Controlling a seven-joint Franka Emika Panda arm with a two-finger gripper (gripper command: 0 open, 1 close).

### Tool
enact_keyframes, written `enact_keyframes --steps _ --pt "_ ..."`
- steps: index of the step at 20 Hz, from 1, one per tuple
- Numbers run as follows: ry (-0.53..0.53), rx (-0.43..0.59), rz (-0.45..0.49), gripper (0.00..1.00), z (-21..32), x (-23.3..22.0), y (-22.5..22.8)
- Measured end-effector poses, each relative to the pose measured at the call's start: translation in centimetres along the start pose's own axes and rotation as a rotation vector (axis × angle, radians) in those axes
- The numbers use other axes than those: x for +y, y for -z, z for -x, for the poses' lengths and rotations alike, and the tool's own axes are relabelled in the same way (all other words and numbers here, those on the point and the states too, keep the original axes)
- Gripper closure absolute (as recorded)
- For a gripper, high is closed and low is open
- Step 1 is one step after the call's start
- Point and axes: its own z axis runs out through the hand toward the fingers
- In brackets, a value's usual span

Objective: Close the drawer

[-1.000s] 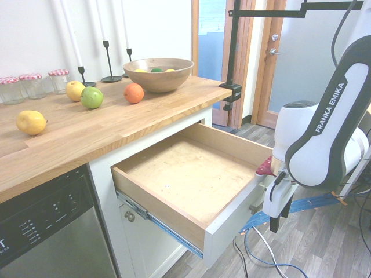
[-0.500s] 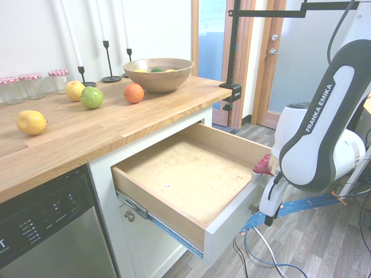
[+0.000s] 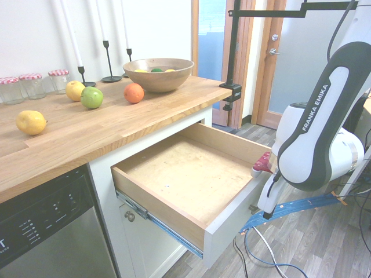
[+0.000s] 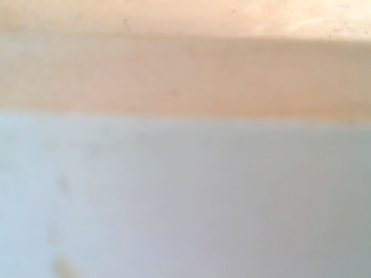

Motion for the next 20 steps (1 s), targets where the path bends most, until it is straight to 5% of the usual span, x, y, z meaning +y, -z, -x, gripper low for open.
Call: enact_keyframes --steps 20 --pt "0.005 0.039 -0.051 1.0 -4.6 -4.7 -1.4"
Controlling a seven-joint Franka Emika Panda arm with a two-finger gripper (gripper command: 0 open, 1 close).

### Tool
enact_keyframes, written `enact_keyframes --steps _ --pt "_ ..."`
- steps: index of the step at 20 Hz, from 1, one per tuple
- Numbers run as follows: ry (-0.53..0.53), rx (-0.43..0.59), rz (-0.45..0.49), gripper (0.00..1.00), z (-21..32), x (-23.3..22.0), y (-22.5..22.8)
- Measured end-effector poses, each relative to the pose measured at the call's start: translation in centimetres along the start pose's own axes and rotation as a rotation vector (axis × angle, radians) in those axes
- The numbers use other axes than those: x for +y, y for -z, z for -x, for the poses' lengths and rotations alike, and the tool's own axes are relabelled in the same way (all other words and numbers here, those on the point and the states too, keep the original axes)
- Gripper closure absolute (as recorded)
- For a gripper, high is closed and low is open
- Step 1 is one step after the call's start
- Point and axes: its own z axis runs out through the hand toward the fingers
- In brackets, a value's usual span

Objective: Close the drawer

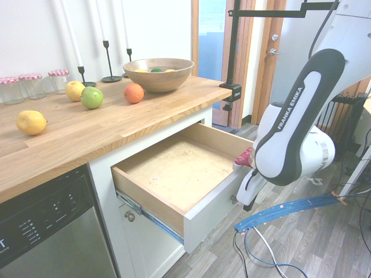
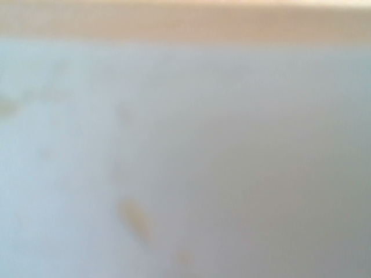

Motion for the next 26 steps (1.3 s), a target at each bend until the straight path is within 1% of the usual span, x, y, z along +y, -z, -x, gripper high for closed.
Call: enact_keyframes --steps 8,16,26 --pt "0.002 0.018 -0.003 1.0 -4.6 -3.5 -0.1" --pt "-0.014 0.04 -0.016 1.0 -7.8 -7.6 0.4" --pt "-0.035 0.071 -0.048 1.0 -12.7 -11.0 -0.1"
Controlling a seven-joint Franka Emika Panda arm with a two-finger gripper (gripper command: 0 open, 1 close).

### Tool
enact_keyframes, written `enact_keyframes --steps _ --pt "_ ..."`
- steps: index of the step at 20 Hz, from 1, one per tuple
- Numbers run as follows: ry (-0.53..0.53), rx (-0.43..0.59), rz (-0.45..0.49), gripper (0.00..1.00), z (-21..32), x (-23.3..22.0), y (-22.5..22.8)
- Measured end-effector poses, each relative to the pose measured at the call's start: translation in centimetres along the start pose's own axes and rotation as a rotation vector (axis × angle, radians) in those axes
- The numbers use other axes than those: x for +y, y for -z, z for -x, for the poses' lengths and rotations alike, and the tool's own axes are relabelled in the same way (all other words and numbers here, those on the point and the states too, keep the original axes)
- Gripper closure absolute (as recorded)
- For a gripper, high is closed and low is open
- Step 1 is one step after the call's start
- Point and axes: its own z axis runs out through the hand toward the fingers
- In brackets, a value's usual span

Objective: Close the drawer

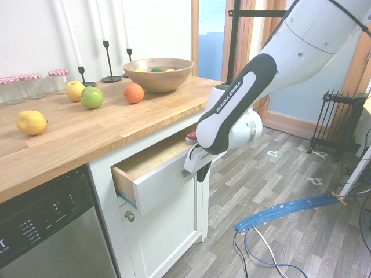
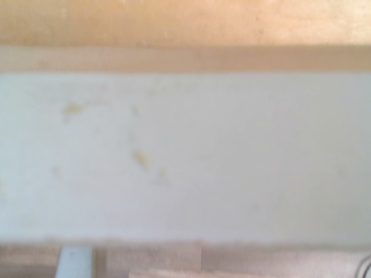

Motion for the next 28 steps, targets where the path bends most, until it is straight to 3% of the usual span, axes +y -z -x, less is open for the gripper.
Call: enact_keyframes --steps 15,28 --pt "-0.028 0.062 -0.057 1.0 -4.0 -3.7 -1.2" --pt "-0.032 0.044 -0.046 1.0 -5.3 -5.3 -3.0"
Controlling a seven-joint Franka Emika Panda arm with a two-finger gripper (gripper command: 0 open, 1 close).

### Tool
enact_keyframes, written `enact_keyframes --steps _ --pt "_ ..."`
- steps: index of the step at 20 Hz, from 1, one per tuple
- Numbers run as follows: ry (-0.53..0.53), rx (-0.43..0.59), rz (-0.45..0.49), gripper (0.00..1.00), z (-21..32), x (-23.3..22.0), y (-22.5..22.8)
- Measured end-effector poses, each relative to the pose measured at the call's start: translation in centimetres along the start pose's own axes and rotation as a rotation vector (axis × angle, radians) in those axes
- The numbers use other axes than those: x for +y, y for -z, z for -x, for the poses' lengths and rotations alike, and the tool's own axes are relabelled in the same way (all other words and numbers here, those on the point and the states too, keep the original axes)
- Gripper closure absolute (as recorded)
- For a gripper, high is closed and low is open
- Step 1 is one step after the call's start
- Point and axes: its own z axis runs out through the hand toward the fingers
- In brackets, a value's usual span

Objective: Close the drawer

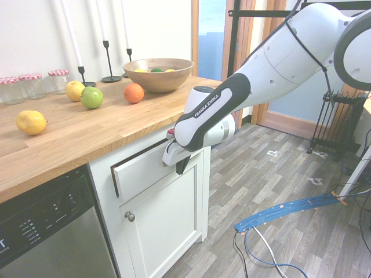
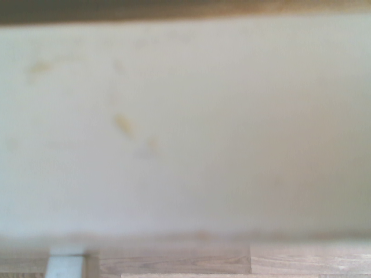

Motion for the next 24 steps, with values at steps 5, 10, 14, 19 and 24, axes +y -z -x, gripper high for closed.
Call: enact_keyframes --steps 5,10,14,19,24 --pt "0.002 0.001 0.001 1.0 0.0 -0.1 0.0" --pt "0.002 0.029 -0.025 1.0 -0.7 -1.1 1.0" --pt "0.0 0.053 -0.04 1.0 -0.8 -1.1 1.9" --pt "-0.021 0.051 -0.013 1.0 0.9 1.9 2.9" --pt "-0.045 -0.026 0.057 1.0 3.5 6.8 3.8"
